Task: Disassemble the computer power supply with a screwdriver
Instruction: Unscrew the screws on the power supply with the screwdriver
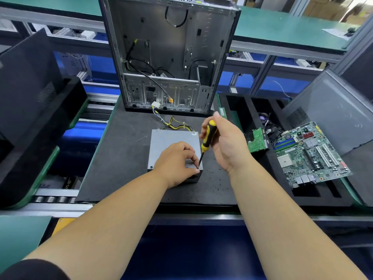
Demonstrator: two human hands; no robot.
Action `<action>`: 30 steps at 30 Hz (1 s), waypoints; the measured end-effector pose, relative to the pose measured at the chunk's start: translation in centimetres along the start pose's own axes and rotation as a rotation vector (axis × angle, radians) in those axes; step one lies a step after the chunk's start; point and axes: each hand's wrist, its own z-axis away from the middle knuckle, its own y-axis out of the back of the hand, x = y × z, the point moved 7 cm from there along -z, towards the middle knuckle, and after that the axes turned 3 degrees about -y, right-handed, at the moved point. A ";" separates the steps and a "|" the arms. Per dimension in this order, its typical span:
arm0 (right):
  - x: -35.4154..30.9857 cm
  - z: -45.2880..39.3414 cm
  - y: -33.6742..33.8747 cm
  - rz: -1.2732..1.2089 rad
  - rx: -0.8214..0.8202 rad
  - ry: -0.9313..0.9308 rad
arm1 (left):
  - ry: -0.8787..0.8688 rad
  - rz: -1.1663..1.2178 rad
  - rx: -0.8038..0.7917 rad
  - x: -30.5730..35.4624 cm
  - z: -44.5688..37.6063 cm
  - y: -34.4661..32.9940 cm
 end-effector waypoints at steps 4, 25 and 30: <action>0.6 0.3 -0.7 -0.081 -0.016 -0.014 | -0.002 0.005 0.002 0.0 0.0 0.0; 0.0 1.3 -1.2 0.178 -0.090 0.076 | -0.016 0.001 0.011 0.1 0.0 0.1; 0.4 1.0 -1.1 -0.088 -0.118 0.087 | -0.015 0.018 0.009 0.1 0.0 0.0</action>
